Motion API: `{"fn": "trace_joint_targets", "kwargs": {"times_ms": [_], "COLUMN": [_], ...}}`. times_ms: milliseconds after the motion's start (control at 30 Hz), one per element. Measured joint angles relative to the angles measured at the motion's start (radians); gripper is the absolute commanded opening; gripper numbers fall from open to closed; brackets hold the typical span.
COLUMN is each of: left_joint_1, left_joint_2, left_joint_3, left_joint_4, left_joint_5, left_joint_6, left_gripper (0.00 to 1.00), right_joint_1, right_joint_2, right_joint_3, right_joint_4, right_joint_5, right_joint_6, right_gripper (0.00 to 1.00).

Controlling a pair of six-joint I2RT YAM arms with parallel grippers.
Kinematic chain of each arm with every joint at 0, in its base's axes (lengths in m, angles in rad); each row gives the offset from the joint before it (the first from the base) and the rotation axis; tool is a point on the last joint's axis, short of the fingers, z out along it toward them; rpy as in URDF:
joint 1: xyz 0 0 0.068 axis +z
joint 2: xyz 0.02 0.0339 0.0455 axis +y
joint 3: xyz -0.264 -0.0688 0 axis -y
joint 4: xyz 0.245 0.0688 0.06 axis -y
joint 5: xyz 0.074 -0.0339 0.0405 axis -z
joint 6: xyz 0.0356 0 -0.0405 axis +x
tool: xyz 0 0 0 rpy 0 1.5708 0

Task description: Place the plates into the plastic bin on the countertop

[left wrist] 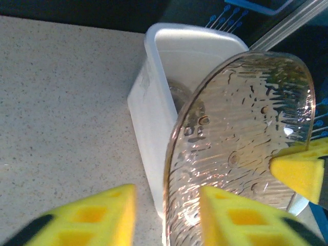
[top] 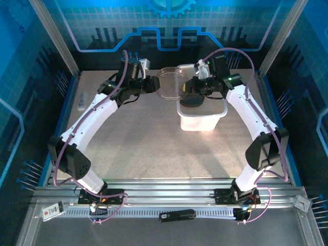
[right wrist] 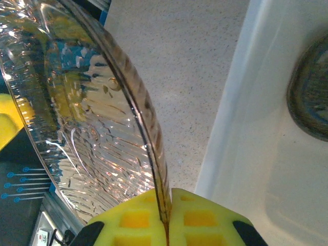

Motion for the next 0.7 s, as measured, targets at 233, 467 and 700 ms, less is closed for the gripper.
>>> {"fn": "trace_joint_targets", "kwargs": {"times_ms": [233,467,700], "left_joint_1": [0.043,0.140,0.201], "left_joint_2": [0.000,0.000,0.000], "left_joint_3": [0.039,0.039,-0.018], "left_joint_4": [0.000,-0.022,-0.024], "left_joint_5": [-0.015,-0.014,-0.014], "left_joint_6": [0.020,0.034,0.045], "left_gripper": [0.59,0.59,0.60], "right_joint_1": [-0.100,-0.221,-0.251], "right_joint_2": [0.000,0.018,0.145], "right_joint_3": [0.000,0.010,0.072], "right_joint_4": [-0.025,-0.097,-0.163], "right_joint_5": [0.011,0.065,0.135], "right_joint_6": [-0.030,-0.097,-0.168], "right_gripper": [0.01,0.01,0.01]}}
